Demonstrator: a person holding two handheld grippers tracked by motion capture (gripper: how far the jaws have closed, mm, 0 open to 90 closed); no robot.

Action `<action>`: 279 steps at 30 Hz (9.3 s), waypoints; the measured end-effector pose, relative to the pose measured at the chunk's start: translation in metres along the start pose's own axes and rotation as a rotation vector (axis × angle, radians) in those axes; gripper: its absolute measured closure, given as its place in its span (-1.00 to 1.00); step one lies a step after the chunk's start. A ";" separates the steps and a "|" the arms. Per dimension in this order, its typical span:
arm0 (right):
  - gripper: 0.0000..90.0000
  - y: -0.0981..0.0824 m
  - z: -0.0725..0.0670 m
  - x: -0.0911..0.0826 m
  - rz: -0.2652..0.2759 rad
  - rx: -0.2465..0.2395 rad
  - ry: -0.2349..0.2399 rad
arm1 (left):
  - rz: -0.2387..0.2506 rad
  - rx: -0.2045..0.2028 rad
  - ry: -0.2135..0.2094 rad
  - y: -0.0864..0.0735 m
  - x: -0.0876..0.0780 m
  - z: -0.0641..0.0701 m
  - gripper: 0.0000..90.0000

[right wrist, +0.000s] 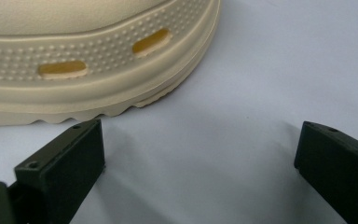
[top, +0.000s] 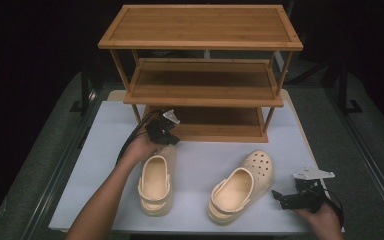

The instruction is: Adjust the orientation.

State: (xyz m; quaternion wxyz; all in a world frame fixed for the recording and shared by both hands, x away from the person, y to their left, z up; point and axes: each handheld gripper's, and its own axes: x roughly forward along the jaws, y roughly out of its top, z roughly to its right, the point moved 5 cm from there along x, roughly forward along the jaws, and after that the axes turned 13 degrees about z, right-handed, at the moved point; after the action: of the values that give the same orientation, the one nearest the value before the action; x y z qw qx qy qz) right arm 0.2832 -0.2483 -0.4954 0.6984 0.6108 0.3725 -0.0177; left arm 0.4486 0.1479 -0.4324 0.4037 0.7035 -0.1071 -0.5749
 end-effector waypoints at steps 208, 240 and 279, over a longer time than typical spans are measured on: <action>1.00 0.058 -0.033 0.046 0.014 -0.035 0.271 | 0.215 -0.327 0.388 -0.197 -0.113 -0.011 -0.96; 1.00 0.091 -0.057 0.099 0.010 -0.049 0.328 | 0.213 -0.327 0.386 -0.197 -0.113 -0.011 -0.96; 0.76 0.120 -0.094 0.134 -0.002 -0.090 0.374 | 0.214 -0.327 0.386 -0.197 -0.113 -0.011 -0.96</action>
State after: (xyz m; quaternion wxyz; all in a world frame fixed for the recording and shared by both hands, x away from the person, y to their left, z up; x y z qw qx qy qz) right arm 0.3907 -0.0786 -0.4648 0.6436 0.5715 0.4966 0.1121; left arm 0.3609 0.3502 -0.4870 0.5835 0.7102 -0.0075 -0.3937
